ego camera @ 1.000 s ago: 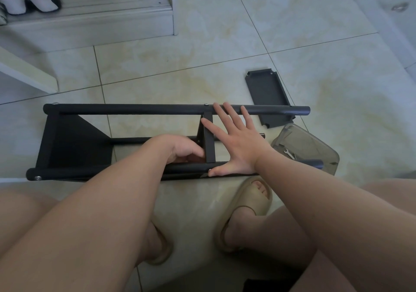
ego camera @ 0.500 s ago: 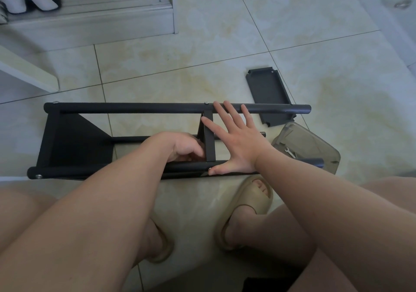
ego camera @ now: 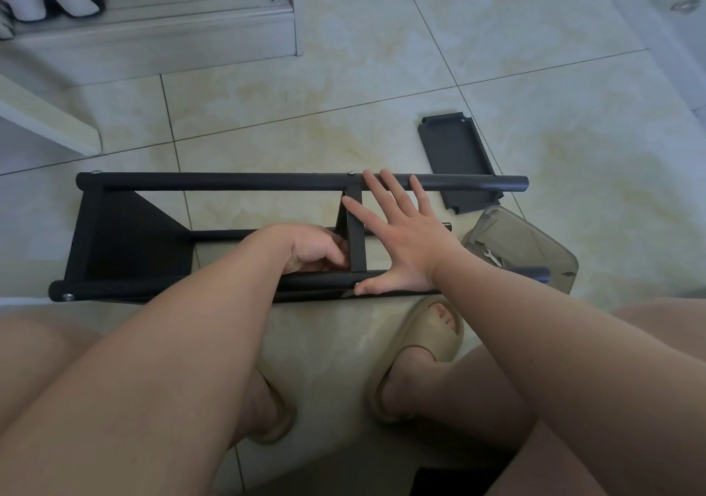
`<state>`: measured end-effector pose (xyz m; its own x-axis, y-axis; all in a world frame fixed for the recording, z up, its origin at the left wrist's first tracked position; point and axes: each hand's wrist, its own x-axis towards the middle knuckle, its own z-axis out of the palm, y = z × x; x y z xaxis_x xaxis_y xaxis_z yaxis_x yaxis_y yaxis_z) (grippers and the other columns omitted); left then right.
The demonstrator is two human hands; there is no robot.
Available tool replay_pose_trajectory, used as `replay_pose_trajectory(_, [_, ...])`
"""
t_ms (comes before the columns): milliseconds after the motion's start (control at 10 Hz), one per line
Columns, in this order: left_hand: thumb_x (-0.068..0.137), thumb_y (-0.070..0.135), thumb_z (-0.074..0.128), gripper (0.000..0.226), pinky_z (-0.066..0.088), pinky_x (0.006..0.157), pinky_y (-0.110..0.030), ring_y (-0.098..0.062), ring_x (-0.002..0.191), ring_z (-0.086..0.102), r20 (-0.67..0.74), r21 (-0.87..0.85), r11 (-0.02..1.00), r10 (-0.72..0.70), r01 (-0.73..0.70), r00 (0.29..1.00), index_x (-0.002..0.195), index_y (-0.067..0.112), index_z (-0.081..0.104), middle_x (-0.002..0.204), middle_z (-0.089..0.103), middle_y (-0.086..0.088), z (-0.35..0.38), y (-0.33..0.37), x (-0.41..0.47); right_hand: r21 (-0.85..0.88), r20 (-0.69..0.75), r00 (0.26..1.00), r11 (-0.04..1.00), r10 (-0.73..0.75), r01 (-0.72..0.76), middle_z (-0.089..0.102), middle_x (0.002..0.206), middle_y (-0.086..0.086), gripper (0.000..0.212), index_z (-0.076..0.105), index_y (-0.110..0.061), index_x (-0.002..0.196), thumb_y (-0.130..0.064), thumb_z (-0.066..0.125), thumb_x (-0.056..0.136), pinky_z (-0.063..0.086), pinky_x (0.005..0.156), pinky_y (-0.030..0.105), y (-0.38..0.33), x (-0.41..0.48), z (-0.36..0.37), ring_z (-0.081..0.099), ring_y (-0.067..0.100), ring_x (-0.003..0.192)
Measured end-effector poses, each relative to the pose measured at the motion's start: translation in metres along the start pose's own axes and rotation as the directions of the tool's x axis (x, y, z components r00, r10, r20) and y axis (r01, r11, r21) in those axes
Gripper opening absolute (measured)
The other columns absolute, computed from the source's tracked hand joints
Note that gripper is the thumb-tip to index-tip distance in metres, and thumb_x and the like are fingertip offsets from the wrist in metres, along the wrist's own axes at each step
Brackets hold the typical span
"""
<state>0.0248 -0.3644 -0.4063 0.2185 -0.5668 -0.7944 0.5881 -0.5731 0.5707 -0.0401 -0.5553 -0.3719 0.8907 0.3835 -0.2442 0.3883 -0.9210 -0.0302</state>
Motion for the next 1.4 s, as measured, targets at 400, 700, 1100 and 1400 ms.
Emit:
replay_pose_trajectory(400, [0.094,0.002,0.051,0.026,0.052,0.096,-0.038,-0.029,0.098,0.067,0.049,0.009,0.995,-0.101,0.1,0.994,0.109,0.005,0.071,0.106,0.071,-0.015,-0.0015,0.0008,-0.0007,-0.002,0.005,1.0,1.0,0.005,-0.005,-0.016,0.169,0.012,0.125,-0.005,-0.032,0.162,-0.102,0.029,0.064,-0.005,0.122,0.062,-0.0001,-0.0007,-0.0003,-0.018,0.033,0.155])
replay_pose_trajectory(700, [0.091,0.009,0.062,0.03,0.05,0.103,-0.04,-0.03,0.103,0.068,-0.072,0.1,0.985,-0.133,0.14,0.989,0.118,0.003,0.071,0.111,0.074,-0.015,-0.0015,0.0039,0.0037,0.003,0.001,1.0,1.0,0.003,-0.003,-0.015,0.169,0.012,0.125,-0.004,-0.032,0.162,-0.102,0.029,0.064,-0.003,0.122,0.063,0.0002,-0.0005,0.0001,-0.017,0.034,0.155])
replay_pose_trajectory(1100, [0.091,0.001,0.057,0.017,0.054,0.07,-0.03,-0.021,0.076,0.072,-0.069,0.099,0.986,-0.125,0.132,0.99,0.095,0.009,0.071,0.079,0.076,-0.007,-0.0016,0.0073,0.0046,0.0,0.005,1.0,1.0,0.004,-0.004,-0.016,0.169,0.011,0.126,-0.004,-0.032,0.162,-0.102,0.031,0.064,-0.004,0.122,0.062,-0.0002,-0.0009,-0.0004,-0.017,0.033,0.155])
replay_pose_trajectory(1400, [0.093,0.013,0.061,0.013,0.054,0.068,-0.027,-0.019,0.072,0.07,-0.061,0.083,0.983,-0.157,0.162,0.986,0.096,0.01,0.074,0.084,0.075,-0.007,-0.0013,0.0047,0.0032,0.0,-0.003,1.0,1.0,0.003,-0.003,-0.014,0.169,0.012,0.125,-0.003,-0.032,0.162,-0.102,0.029,0.064,-0.003,0.122,0.062,-0.0005,-0.0003,-0.0001,-0.016,0.034,0.155])
